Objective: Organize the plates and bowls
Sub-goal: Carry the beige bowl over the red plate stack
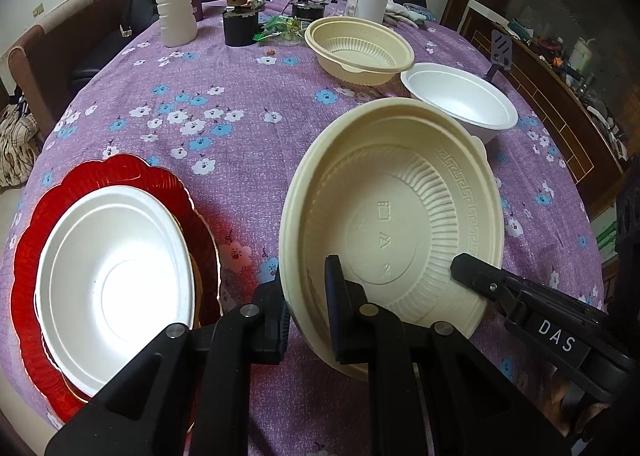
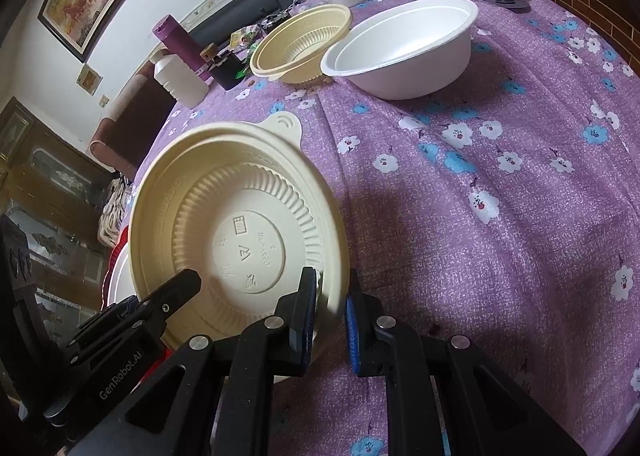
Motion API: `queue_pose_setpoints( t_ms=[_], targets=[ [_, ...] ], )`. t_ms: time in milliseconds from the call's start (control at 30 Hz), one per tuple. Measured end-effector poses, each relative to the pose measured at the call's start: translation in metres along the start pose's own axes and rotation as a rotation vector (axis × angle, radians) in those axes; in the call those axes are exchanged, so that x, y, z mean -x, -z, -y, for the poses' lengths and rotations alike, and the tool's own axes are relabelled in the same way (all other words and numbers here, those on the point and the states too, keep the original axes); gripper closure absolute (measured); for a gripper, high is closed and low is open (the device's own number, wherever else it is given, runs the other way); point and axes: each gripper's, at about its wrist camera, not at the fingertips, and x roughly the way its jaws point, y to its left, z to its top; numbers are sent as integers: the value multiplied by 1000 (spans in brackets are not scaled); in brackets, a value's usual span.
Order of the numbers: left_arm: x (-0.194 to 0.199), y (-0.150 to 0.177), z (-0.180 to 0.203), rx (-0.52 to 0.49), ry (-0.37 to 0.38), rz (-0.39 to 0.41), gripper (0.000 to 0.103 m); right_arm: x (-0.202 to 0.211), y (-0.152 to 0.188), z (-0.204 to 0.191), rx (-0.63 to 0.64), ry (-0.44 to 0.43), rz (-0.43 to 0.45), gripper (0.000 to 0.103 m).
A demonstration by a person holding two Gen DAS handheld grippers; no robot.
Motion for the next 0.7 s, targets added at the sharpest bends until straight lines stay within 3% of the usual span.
queue_pose_setpoints(
  t_ms=[700],
  targets=[
    [39, 5, -17, 37, 4, 91, 90, 24, 1, -29, 70, -39, 57, 90]
  ],
)
